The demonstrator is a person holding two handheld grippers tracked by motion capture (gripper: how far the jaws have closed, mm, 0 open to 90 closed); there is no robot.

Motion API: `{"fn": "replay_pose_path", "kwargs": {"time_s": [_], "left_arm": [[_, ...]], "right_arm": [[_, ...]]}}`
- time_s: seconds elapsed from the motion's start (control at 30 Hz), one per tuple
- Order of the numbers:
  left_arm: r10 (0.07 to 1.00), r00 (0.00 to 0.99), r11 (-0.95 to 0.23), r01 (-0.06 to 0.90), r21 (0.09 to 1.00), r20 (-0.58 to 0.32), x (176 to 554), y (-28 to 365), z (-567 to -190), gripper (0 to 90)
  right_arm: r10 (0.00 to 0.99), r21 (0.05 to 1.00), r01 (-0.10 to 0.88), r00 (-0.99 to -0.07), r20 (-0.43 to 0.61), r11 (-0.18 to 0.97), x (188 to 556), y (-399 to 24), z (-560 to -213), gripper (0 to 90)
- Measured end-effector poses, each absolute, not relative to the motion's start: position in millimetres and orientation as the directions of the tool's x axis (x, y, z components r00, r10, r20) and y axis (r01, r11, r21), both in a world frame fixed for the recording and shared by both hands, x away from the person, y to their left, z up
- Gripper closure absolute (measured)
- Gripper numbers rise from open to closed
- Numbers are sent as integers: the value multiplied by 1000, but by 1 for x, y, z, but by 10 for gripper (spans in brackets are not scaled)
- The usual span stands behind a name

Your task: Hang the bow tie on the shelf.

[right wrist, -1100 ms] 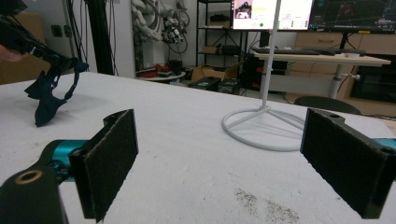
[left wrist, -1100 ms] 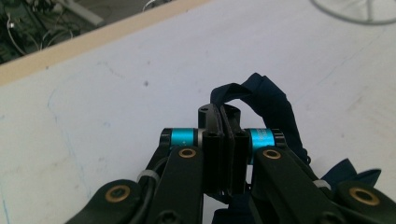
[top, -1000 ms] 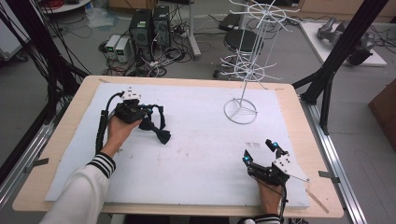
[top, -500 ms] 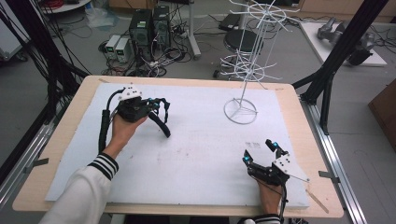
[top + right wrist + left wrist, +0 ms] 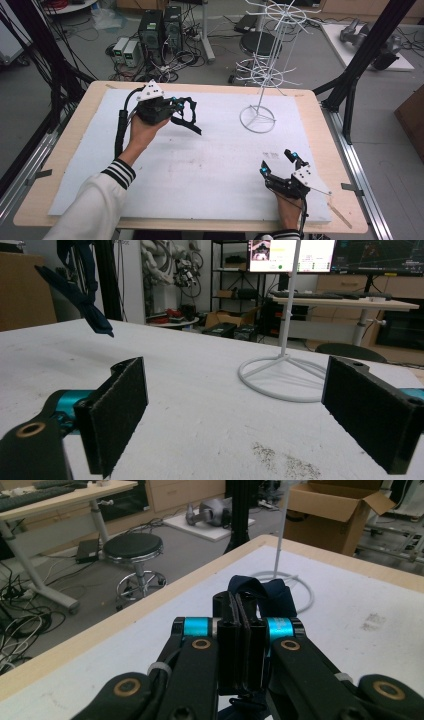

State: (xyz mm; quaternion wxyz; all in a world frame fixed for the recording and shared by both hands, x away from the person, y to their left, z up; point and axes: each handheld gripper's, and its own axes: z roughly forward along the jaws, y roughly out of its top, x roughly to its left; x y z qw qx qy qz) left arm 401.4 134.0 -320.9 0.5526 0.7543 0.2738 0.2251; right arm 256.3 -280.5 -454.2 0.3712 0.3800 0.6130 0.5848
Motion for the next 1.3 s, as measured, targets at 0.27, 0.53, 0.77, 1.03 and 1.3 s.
{"fn": "replay_pose_path", "kwargs": {"time_s": [0.27,0.53,0.77,1.03,1.3], "left_arm": [[640,767,-238,140,961,46,400,114,-309,879],[626,778,-233,124,965,51,402,96,-302,879],[614,787,-237,117,965,56,403,83,-299,879],[589,806,-235,97,967,62,402,63,-290,879],[563,825,-228,92,969,55,403,45,-285,879]], "right_arm": [[900,999,32,-436,-9,25,256,-281,-454,103],[900,999,31,-436,-12,29,256,-281,-454,103],[900,999,31,-436,-10,26,256,-281,-454,103],[899,999,35,-438,-13,31,256,-280,-454,103],[899,999,35,-439,-8,26,256,-280,-454,103]]}}
